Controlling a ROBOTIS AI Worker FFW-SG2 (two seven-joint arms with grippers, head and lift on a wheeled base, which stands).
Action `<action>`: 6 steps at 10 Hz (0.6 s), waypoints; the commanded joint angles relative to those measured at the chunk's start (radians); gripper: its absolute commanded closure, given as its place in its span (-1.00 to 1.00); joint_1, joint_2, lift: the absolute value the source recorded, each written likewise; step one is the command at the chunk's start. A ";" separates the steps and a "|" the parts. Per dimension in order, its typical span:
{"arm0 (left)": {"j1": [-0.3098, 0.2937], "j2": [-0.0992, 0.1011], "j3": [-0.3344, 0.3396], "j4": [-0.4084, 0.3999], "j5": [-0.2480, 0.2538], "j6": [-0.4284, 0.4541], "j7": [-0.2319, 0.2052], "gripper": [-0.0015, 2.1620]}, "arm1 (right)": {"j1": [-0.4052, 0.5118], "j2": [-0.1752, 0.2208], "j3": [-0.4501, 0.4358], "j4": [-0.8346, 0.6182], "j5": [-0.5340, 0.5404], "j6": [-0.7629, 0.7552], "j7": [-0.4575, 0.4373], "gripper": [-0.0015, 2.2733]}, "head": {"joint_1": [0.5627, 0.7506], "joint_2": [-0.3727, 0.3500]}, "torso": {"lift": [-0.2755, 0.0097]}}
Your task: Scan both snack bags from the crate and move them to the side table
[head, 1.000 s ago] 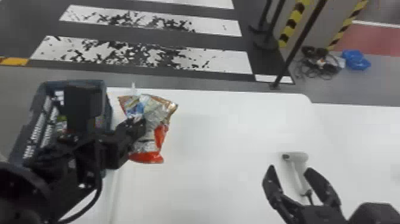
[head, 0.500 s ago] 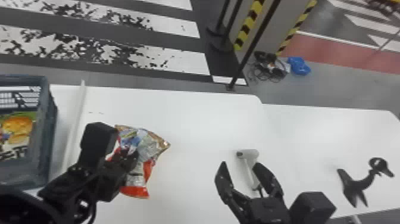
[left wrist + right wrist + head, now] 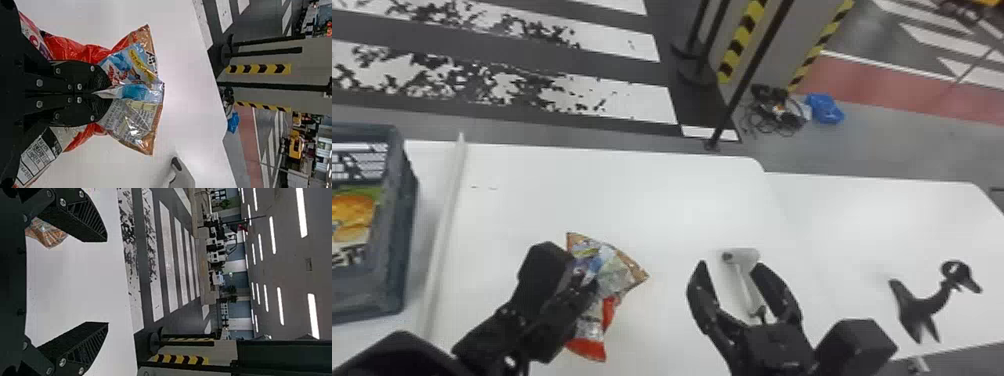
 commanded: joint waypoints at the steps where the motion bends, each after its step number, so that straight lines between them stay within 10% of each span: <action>1: -0.011 0.000 -0.028 0.075 -0.013 -0.077 -0.032 0.74 | 0.004 0.000 0.009 -0.003 0.001 -0.013 0.000 -0.84 | 0.41 -0.94 | 0.73; 6: -0.100 -0.038 -0.083 0.356 -0.044 -0.307 -0.144 0.74 | 0.010 0.000 0.015 -0.001 0.006 -0.020 0.000 -0.84 | 0.41 -0.94 | 0.73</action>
